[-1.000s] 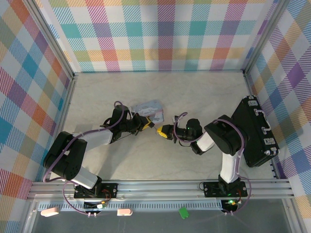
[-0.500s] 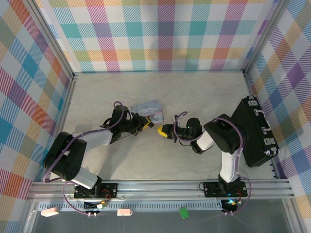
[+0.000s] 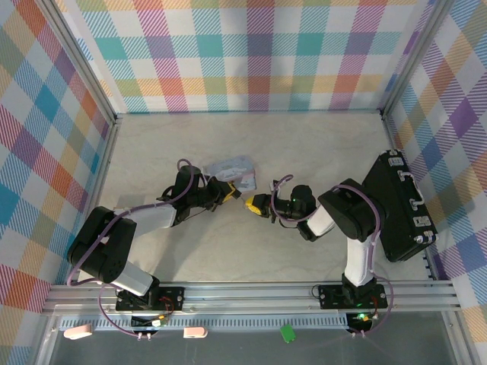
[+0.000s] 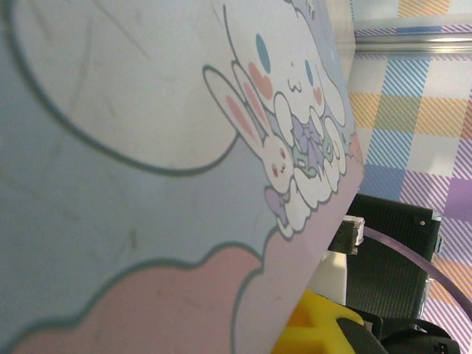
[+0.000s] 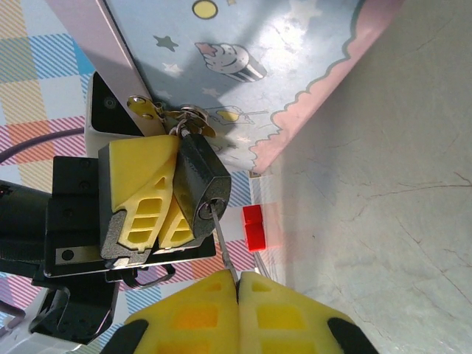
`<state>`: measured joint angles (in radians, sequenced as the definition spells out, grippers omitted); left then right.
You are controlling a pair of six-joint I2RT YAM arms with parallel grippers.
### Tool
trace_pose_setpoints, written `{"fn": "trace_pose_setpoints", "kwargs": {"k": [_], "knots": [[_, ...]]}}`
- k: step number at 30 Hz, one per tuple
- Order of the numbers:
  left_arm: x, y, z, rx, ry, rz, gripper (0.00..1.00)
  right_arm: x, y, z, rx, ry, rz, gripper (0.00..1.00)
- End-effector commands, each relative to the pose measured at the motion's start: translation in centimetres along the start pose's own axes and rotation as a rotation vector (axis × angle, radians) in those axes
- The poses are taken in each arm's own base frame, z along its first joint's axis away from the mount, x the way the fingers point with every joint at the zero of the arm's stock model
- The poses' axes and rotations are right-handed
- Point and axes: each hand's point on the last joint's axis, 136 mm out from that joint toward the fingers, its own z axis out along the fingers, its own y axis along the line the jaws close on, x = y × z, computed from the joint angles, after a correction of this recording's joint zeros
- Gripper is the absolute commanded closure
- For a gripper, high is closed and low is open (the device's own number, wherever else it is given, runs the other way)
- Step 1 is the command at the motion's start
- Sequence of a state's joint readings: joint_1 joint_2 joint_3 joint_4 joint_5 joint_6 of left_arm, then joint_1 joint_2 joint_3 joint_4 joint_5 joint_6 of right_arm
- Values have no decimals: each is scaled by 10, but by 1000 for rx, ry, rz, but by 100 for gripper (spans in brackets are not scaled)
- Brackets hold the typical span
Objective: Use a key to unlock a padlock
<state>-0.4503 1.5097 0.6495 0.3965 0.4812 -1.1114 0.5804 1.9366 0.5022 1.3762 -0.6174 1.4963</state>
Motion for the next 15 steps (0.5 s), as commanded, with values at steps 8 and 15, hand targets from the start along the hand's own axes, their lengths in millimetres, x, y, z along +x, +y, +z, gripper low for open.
{"fn": "trace_pose_setpoints", "kwargs": {"k": [8, 15], "knots": [[20, -26, -5, 101, 55, 40, 97, -14, 14, 11, -47, -18, -5, 100], [23, -29, -2, 108, 66, 40, 97, -22, 5, 12, -34, -33, 48, 100]]}}
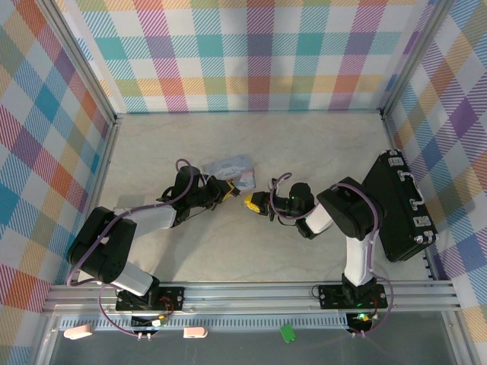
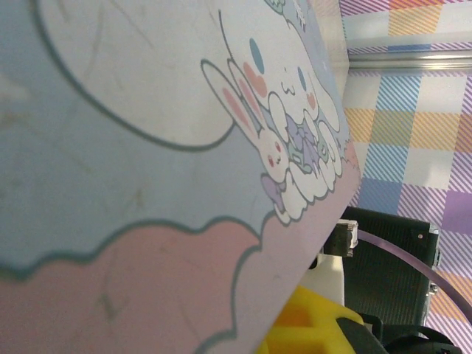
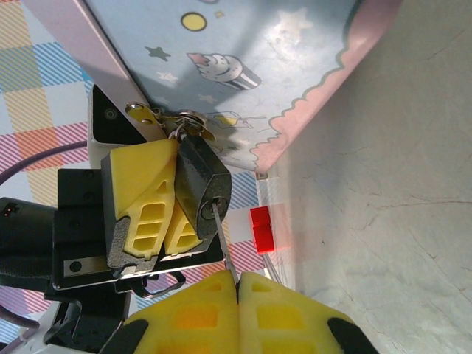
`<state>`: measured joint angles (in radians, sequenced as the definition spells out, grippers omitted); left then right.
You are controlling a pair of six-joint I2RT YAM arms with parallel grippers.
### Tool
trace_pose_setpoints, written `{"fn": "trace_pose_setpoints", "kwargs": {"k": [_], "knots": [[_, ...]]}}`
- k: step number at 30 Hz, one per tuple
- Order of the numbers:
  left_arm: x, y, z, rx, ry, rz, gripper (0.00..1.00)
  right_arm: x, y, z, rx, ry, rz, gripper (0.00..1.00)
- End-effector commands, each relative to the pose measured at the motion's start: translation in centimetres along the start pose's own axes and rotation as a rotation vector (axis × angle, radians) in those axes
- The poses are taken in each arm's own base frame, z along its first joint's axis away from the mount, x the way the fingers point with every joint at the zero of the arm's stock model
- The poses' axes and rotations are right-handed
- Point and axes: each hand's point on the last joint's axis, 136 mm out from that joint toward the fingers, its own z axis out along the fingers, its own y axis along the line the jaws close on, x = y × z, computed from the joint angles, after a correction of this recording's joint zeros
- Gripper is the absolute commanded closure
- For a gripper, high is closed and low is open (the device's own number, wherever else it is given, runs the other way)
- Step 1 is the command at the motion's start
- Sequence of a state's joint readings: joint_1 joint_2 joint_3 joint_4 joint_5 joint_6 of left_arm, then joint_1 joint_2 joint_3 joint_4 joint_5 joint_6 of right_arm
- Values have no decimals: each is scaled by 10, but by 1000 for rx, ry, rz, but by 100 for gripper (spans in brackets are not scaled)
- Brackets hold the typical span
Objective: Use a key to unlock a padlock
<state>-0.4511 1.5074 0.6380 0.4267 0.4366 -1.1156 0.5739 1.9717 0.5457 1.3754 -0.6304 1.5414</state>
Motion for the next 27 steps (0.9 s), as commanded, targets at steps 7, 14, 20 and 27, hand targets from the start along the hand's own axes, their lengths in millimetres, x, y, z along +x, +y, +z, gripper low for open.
{"fn": "trace_pose_setpoints", "kwargs": {"k": [7, 14, 20, 27], "knots": [[33, -29, -2, 95, 119, 37, 97, -27, 7, 0, -35, -69, 36, 100], [31, -34, 0, 109, 110, 38, 97, -27, 5, 1, -33, -54, 53, 100], [31, -38, 2, 119, 107, 40, 97, -21, 5, 3, -32, -43, 49, 100], [35, -40, 6, 128, 119, 38, 97, -19, 10, 9, -40, -35, 40, 100]]}}
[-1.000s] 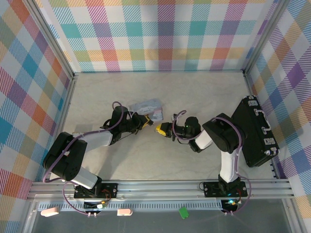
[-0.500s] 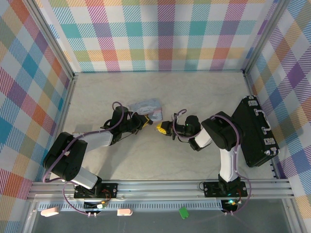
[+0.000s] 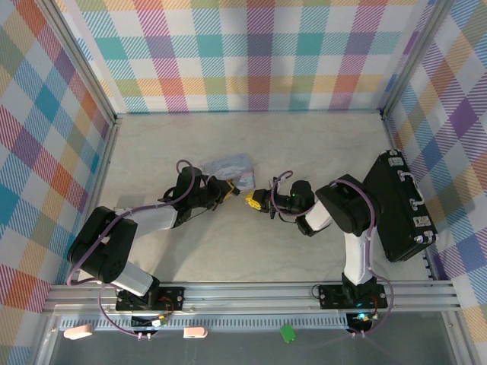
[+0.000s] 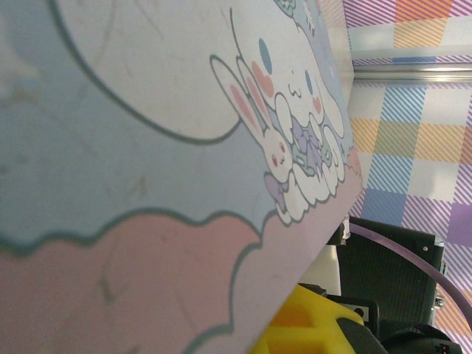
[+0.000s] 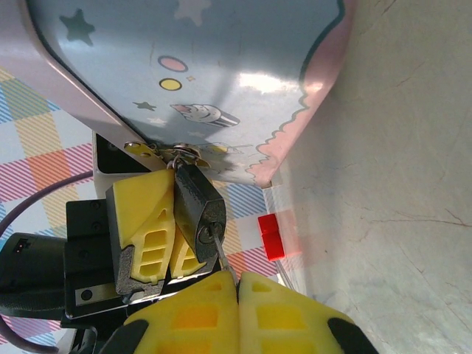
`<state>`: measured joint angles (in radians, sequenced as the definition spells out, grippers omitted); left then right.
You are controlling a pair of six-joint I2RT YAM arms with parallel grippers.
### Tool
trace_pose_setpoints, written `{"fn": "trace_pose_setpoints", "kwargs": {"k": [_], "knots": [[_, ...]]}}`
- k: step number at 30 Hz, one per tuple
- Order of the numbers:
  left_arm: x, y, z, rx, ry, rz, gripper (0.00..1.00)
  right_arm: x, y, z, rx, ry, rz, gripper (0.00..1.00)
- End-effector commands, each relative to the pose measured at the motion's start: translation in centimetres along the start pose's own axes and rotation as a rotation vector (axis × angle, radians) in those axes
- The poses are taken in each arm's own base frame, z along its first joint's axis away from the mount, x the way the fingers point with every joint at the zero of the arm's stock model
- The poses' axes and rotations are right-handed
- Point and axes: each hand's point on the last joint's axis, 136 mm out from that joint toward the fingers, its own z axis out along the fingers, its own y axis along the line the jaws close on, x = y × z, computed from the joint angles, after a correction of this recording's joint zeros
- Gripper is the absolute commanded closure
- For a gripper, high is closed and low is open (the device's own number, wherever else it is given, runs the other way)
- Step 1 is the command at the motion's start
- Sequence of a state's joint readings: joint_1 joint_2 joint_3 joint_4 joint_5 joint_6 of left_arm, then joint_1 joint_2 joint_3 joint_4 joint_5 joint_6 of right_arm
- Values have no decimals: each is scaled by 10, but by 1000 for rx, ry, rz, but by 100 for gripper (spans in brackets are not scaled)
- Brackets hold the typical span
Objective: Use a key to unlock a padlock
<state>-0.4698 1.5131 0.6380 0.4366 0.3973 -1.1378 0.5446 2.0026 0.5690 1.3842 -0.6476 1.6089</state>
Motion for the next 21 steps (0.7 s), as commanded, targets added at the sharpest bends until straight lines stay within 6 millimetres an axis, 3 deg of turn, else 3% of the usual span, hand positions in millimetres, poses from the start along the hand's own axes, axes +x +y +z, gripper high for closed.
{"fn": "trace_pose_setpoints", "kwargs": {"k": [1, 16, 21], "knots": [[36, -40, 2, 135, 143, 50, 97, -5, 13, 11, -37, -20, -30, 100], [47, -37, 11, 129, 182, 53, 97, -5, 32, 17, -77, -13, -58, 100], [49, -38, 11, 131, 189, 56, 97, -7, 29, 18, -73, -16, -54, 100]]}}
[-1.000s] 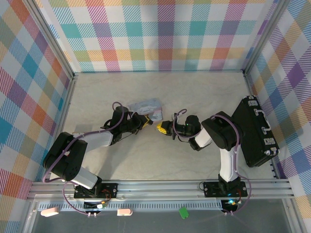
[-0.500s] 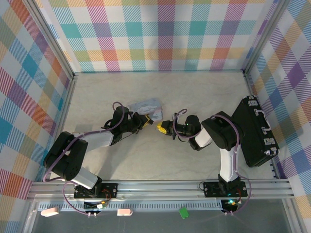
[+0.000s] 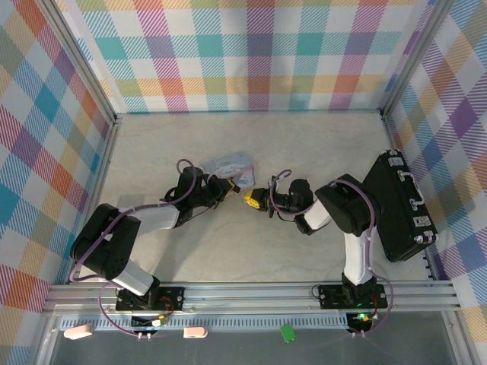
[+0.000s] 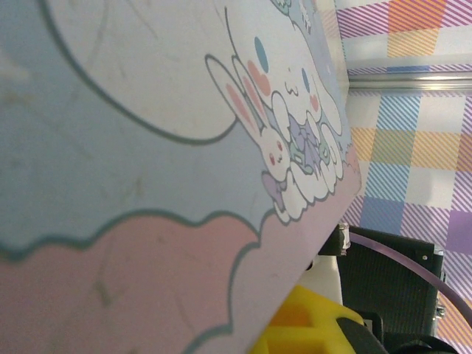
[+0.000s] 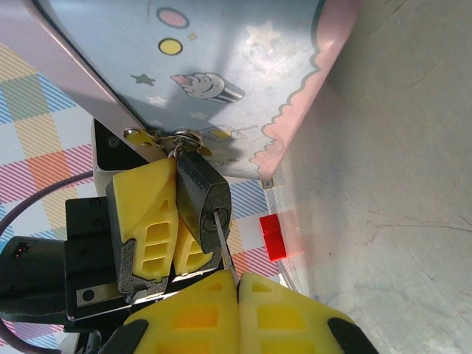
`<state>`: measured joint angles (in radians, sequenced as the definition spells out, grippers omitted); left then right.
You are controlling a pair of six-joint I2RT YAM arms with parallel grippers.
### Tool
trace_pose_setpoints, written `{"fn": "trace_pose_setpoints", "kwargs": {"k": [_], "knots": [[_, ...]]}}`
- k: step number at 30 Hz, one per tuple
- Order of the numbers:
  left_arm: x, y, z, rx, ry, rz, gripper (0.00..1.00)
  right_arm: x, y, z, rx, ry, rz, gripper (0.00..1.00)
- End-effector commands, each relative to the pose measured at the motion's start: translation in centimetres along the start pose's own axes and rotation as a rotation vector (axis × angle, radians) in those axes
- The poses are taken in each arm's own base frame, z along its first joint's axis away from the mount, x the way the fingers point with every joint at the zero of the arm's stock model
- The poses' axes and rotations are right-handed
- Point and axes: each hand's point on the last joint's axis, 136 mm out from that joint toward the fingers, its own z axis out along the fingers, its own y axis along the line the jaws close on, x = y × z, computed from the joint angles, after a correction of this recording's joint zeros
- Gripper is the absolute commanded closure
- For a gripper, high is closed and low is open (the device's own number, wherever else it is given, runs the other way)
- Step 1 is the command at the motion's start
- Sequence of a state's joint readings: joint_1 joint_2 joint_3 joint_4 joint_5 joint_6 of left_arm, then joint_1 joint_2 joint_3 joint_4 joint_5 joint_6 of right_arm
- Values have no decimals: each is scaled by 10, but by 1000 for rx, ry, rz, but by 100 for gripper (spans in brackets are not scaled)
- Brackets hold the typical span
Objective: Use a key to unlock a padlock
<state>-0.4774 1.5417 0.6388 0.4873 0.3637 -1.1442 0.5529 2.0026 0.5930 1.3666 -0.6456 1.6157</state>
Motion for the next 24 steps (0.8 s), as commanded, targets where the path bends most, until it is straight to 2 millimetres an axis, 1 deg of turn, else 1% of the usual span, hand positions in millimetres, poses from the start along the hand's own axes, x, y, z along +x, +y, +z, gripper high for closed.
{"fn": "trace_pose_setpoints", "kwargs": {"k": [1, 4, 7, 12, 16, 24], "knots": [[54, -38, 4, 121, 221, 48, 97, -7, 24, 13, -67, -22, -54, 100], [58, -40, 6, 125, 242, 54, 97, -10, 21, 12, -62, -28, -48, 100], [69, -44, 10, 129, 282, 71, 97, -14, 22, 7, -64, -35, -45, 100], [81, -39, 13, 95, 320, 104, 97, -27, 21, -6, -62, -72, -39, 100], [83, -36, 12, 82, 329, 112, 97, -35, 16, -16, -53, -96, -32, 100], [83, -37, 12, 84, 335, 119, 98, -40, 11, -23, -42, -112, -29, 100]]}}
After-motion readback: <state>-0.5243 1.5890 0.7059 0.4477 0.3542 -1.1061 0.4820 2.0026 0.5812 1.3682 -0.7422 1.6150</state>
